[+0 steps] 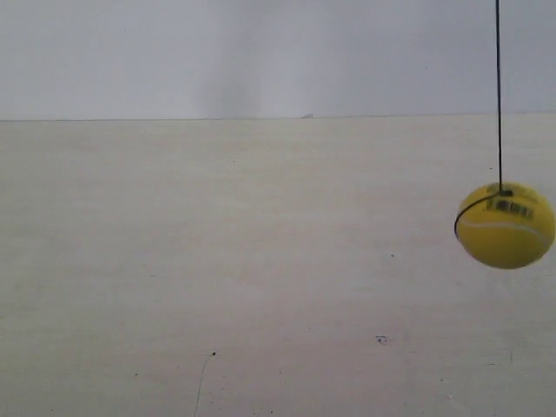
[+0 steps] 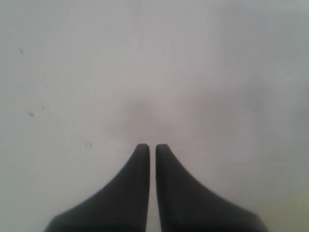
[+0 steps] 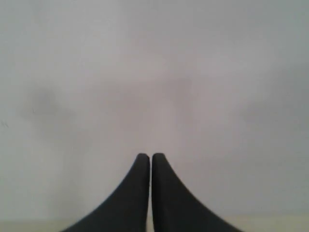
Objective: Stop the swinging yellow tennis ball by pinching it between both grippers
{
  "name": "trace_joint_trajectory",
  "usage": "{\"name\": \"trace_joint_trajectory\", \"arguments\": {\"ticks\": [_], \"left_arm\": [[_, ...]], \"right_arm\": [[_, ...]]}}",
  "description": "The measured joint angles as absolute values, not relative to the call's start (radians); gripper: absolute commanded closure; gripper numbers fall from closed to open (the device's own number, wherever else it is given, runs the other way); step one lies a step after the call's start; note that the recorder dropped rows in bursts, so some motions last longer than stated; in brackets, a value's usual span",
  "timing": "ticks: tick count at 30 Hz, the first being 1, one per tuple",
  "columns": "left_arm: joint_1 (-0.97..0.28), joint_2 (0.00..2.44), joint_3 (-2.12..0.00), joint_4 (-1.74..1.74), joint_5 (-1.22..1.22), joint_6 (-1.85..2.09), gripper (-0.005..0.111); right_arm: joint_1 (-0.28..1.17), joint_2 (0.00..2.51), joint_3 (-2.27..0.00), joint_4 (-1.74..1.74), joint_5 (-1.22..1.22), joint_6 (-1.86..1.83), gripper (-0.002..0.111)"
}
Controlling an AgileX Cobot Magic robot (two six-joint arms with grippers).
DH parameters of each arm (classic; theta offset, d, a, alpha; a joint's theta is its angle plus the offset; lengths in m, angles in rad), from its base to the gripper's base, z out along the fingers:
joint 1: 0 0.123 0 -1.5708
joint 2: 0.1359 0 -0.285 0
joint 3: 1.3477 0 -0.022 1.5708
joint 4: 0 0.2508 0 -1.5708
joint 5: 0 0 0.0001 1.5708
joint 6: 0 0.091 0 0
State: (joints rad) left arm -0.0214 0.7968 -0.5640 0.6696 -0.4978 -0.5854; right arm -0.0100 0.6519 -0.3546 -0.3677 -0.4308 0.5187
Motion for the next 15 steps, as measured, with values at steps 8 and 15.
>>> {"name": "trace_joint_trajectory", "arguments": {"ticks": [8,15], "left_arm": [[-0.021,1.064,-0.568,1.024,-0.465,-0.682,0.102],[-0.021,1.237,-0.568,1.396,-0.546,-0.826,0.102]], "right_arm": [[0.000,0.912,-0.355,-0.561,-0.326,0.540,0.108],[0.000,1.106,-0.355,-0.962,-0.471,0.732,0.108]]}}
